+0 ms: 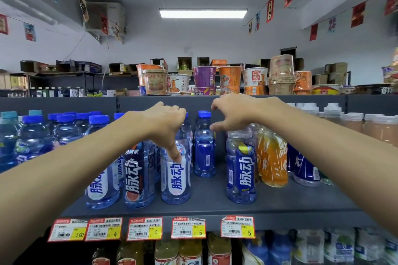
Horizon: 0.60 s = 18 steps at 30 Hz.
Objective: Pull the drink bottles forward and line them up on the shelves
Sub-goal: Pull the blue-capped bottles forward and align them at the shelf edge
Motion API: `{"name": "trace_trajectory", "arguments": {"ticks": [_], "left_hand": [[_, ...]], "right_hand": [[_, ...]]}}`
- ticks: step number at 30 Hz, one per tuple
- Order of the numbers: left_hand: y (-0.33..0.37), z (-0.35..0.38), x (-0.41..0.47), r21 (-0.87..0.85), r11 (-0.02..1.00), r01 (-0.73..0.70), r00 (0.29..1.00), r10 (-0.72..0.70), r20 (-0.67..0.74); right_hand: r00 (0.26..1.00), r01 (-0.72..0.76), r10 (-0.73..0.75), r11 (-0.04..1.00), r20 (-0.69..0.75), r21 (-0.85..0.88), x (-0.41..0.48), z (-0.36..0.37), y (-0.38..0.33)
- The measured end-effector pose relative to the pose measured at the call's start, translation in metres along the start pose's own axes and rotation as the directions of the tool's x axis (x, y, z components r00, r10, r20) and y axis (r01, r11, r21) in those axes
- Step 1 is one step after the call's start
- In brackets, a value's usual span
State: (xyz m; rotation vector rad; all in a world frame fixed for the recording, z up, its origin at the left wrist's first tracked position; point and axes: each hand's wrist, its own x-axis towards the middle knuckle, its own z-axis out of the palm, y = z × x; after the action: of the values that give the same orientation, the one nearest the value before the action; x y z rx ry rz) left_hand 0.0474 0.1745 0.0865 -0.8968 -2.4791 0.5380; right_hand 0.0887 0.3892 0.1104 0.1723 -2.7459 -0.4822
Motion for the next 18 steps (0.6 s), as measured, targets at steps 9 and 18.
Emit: {"name": "trace_trajectory", "arguments": {"ticks": [9,18], "left_hand": [[0.000,0.005,0.001,-0.057,0.998,-0.007,1.000,0.007,-0.002],[-0.003,0.007,0.001,-0.086,0.996,-0.023,1.000,0.021,-0.022]], "right_hand": [[0.976,-0.023,0.021,1.000,0.217,0.006,0.078,-0.002,0.001],[0.963,-0.074,0.069,0.997,0.260,0.010,0.089,0.005,-0.001]]}}
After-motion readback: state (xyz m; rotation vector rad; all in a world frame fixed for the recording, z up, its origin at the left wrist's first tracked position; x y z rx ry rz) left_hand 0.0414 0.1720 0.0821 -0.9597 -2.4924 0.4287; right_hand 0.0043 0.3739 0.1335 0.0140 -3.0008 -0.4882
